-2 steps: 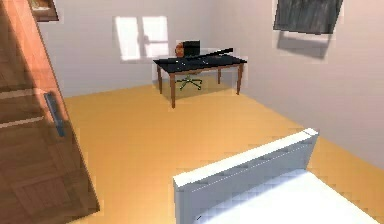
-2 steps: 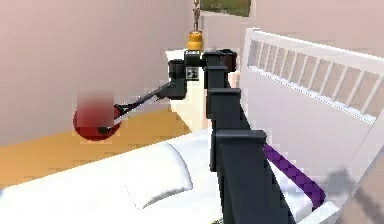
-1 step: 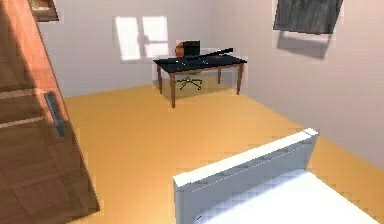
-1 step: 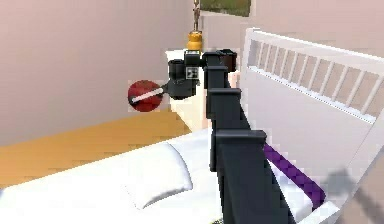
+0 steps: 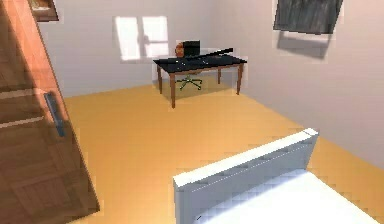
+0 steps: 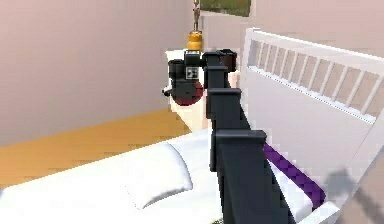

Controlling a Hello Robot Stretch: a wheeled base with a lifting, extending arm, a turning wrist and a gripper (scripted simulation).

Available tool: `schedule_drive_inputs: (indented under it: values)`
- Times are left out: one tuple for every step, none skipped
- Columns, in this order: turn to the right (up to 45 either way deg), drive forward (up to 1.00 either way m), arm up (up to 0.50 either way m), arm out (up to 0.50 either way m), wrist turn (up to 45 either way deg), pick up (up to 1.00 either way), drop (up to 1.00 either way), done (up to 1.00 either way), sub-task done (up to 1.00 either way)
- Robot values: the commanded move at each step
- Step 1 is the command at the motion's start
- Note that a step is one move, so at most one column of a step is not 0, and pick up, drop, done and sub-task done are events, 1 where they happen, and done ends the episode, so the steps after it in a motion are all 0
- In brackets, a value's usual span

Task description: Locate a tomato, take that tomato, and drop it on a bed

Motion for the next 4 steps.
schedule_drive_inputs:
  values:
    - [0.0, 0.0, -0.32, 0.0, 0.0, 0.0, 0.0, 0.0, 0.0]
    - [0.0, 0.0, -0.32, 0.0, 0.0, 0.0, 0.0, 0.0, 0.0]
    - [0.0, 0.0, 0.0, 0.0, 0.0, 0.0, 1.0, 0.0, 0.0]
    - [0.0, 0.0, 0.1, 0.0, 0.0, 0.0, 0.0, 0.0, 0.0]
